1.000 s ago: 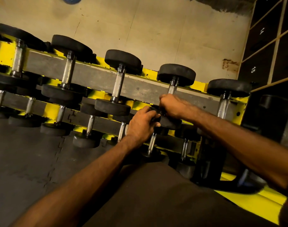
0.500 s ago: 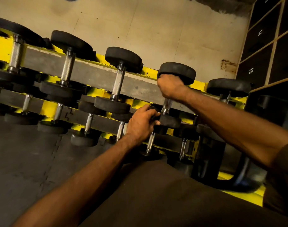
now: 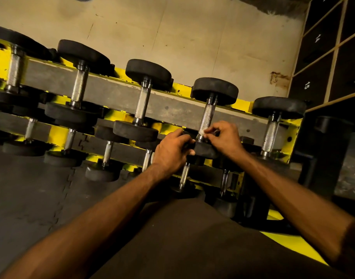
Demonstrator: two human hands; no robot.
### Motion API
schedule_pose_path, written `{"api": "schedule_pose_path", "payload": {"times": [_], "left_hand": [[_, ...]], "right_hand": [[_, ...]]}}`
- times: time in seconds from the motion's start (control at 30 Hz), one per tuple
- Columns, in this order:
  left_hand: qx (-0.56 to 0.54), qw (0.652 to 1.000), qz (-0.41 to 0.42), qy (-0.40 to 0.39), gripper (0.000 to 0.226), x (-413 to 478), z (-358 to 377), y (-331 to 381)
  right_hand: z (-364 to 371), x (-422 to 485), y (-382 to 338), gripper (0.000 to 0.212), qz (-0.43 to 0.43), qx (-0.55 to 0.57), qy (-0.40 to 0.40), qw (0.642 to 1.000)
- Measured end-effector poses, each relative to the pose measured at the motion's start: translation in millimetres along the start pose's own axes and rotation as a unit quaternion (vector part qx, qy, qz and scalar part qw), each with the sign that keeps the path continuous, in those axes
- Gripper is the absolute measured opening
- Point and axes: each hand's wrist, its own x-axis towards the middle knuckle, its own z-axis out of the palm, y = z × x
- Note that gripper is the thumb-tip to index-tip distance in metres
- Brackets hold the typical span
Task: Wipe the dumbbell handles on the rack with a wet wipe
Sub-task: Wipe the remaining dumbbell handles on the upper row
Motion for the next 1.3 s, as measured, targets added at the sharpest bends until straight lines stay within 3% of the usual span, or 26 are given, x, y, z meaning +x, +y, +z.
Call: {"api": "schedule_pose_path", "payload": {"times": [0.07,0.17,0.23,0.37,0.43,0.57,0.63,0.67,0.73,0.8,0.83,0.97,1.03,1.13,1.2,1.3], "left_hand": [[0.007,1.000,-0.002,-0.006,0.025,1,-2,2],[0.018,1.000,0.001,-0.018,0.026,1,-5,2],[0.018,1.000,-0.006,-0.023,0.026,0,-6,3],[0.047,0.999,-0.015,-0.015,0.024,0,-8,9],[0.066,0.998,-0.009,-0.018,0.026,1,-9,11],[0.067,0.997,0.002,-0.025,0.026,3,-11,10],[0.065,0.998,0.000,-0.024,0.026,2,-12,10],[0.064,0.998,-0.003,-0.026,0.027,2,-12,11],[0.069,0.997,-0.009,-0.028,0.027,2,-11,13],[0.076,0.997,-0.008,-0.025,0.028,0,-10,13],[0.078,0.997,-0.005,-0.024,0.028,0,-10,13],[0.074,0.997,-0.006,-0.028,0.027,0,-12,13],[0.073,0.997,-0.015,-0.030,0.026,1,-13,14],[0.079,0.996,-0.019,-0.025,0.025,0,-11,17],[0.079,0.996,-0.019,-0.021,0.026,-2,-9,16],[0.067,0.997,-0.028,-0.013,0.026,-3,-7,14]], "right_hand": [[-3,5,2,0.012,0.044,0.055,-0.009,0.997],[-8,28,-1,0.014,0.111,0.166,0.104,0.974],[-6,32,-3,0.015,0.128,0.221,0.137,0.957],[-4,8,8,0.014,0.127,0.130,0.008,0.983],[-9,10,8,0.015,0.106,0.120,-0.005,0.987],[-11,47,-2,0.018,0.104,0.171,0.175,0.964],[-5,46,-3,0.019,0.067,0.122,0.199,0.970],[-4,37,-3,0.019,0.023,0.081,0.173,0.981],[-6,12,3,0.021,-0.087,-0.006,0.064,0.994],[-9,-3,11,0.026,-0.171,-0.068,-0.040,0.982],[-10,0,12,0.027,-0.183,-0.077,-0.035,0.979],[-6,37,-5,0.021,-0.138,-0.067,0.126,0.980],[-4,45,-9,0.022,-0.189,-0.164,0.130,0.959],[2,33,-16,0.023,-0.349,-0.353,-0.025,0.868],[1,36,-29,0.023,-0.345,-0.419,-0.098,0.834],[-6,56,-45,0.025,-0.245,-0.435,-0.022,0.866]]}}
